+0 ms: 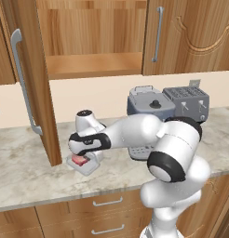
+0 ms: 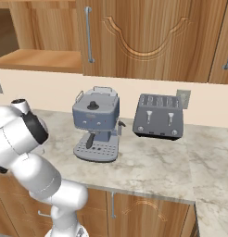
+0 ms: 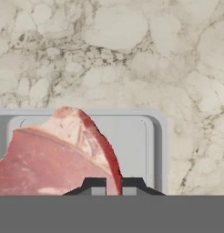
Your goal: Retrieve the tupperware from the cabinet, then place the raw meat into the tupperware to avoid contamination.
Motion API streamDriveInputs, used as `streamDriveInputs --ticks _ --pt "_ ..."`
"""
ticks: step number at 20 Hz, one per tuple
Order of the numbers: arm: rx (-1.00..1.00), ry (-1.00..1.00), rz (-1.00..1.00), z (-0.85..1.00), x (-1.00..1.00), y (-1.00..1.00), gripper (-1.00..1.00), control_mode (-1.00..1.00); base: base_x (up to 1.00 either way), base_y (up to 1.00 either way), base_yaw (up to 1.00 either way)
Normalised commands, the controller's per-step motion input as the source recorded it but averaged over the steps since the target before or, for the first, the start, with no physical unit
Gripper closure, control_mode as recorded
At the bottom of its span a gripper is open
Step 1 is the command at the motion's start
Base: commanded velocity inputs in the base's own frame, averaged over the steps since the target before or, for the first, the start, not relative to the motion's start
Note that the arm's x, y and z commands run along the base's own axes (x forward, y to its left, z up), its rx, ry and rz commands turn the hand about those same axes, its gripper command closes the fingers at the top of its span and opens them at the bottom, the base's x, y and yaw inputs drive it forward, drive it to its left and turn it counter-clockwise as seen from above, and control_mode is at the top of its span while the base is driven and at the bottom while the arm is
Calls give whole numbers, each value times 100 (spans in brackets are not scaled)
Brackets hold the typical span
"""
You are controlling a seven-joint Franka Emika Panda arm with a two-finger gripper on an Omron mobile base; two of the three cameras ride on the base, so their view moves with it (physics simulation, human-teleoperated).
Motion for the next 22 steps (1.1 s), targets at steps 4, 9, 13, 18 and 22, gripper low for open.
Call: streamDriveInputs --ticks 4,9,13,18,22 --pt "0 4 0 -1 0 -1 100 -100 0 0 0" --pt "0 4 0 0 0 0 -100 -100 0 0 0" --pt "0 2 0 0 -5 0 -100 -100 0 0 0" --pt "0 2 0 0 -15 0 -100 -100 0 0 0" --pt "0 4 -1 18 -17 -5 -100 -100 0 0 0"
